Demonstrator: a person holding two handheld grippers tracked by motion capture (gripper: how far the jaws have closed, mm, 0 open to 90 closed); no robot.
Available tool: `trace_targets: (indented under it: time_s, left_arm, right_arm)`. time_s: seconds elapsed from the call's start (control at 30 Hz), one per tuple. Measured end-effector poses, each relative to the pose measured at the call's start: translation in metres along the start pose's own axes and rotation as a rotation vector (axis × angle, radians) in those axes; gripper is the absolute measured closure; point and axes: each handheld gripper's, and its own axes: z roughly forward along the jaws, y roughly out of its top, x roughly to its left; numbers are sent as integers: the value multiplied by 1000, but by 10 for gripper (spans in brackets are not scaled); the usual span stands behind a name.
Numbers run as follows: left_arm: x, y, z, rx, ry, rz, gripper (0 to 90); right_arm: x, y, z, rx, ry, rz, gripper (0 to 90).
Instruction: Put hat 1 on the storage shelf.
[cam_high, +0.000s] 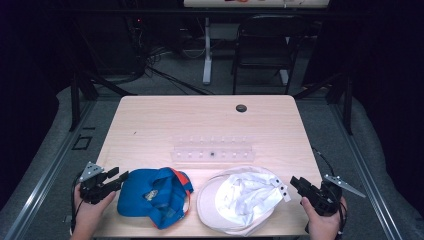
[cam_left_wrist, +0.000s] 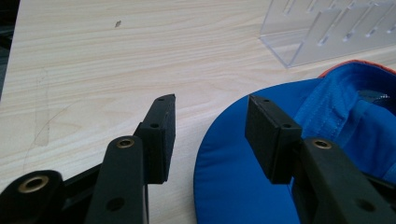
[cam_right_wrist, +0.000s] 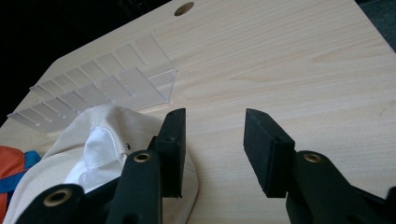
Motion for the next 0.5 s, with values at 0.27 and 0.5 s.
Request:
trace_targets:
  time_s: [0.27,0.5]
  left_arm:
    - [0,-1,-1,-1,-4,3,535]
    - [-1,0,-2,11,5,8,526]
  right_arm:
    - [3,0,4,37,20,-5,584]
    - [11,14,-5,77,71,-28,553]
